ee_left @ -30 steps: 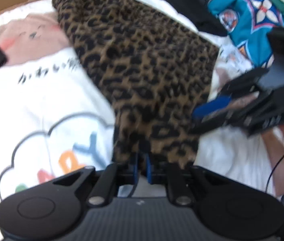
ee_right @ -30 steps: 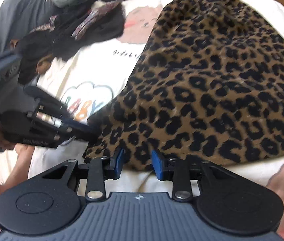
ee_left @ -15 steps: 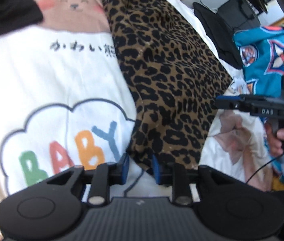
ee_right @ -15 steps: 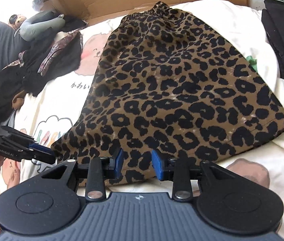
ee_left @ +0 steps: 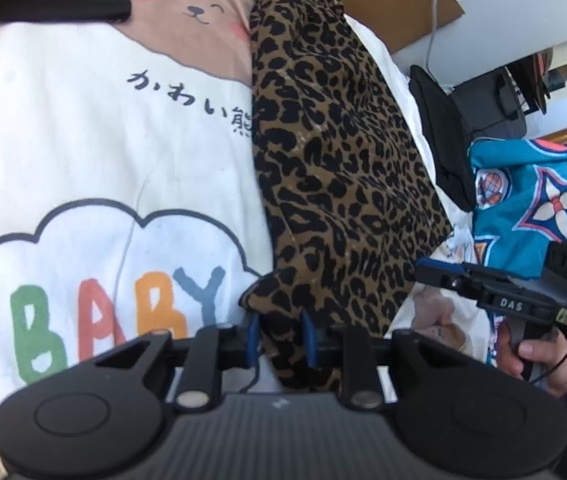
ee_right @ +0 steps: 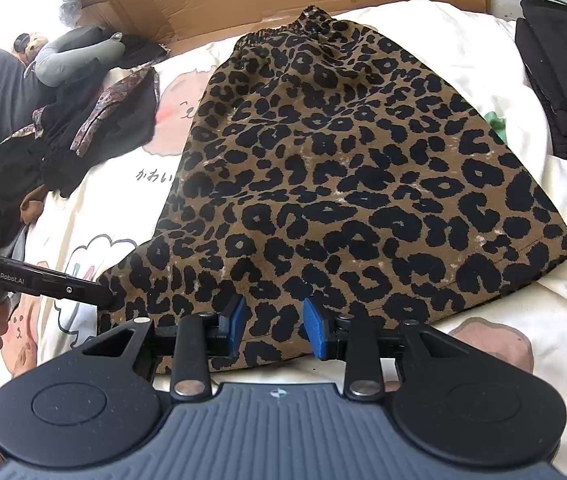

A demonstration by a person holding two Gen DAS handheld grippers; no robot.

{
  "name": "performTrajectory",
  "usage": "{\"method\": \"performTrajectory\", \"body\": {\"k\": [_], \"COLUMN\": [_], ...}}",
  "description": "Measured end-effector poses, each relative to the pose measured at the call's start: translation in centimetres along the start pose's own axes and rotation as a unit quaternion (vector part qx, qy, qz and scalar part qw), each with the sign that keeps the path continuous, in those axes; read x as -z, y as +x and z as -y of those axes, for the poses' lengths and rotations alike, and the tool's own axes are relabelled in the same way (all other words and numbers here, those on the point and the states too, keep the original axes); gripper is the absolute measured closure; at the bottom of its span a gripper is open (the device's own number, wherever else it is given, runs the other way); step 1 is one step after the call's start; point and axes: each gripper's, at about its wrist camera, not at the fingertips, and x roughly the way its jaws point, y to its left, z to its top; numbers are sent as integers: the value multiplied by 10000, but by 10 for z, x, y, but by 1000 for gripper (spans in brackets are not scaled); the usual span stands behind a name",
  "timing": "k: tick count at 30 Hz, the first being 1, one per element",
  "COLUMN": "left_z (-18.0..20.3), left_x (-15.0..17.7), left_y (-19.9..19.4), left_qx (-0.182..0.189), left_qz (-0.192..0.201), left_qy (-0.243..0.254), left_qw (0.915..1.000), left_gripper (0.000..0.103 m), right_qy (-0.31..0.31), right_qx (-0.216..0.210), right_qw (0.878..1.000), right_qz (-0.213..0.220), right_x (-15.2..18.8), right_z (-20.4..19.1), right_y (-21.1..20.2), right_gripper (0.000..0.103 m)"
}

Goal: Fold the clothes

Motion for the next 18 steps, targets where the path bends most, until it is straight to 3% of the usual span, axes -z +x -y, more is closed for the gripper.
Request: {"method": "performTrajectory", "body": {"k": [3, 7, 12, 18], "left_z": [2, 4, 6, 12], "left_x": [1, 7, 15, 5], "left_y": [-6, -10, 0, 9], "left_qx": [64, 170, 331, 533], "left_qz": [-14, -183, -455, -405], "left_qy": [36, 92, 78, -29], "left_qw": [10000, 9996, 9984, 9977], "left_gripper": [93, 95, 86, 84], "right_qy": [19, 30, -11, -80], "right_qx": [22, 28, 4, -14], "right_qw": [10000, 10000, 10000, 9999], "right_qz": [17, -1, -74, -120], "right_x": [1, 2, 4, 5], "right_z": [2, 3, 1, -3], "right_y": [-1, 0, 3, 5], "right_gripper": [64, 64, 64, 64]}}
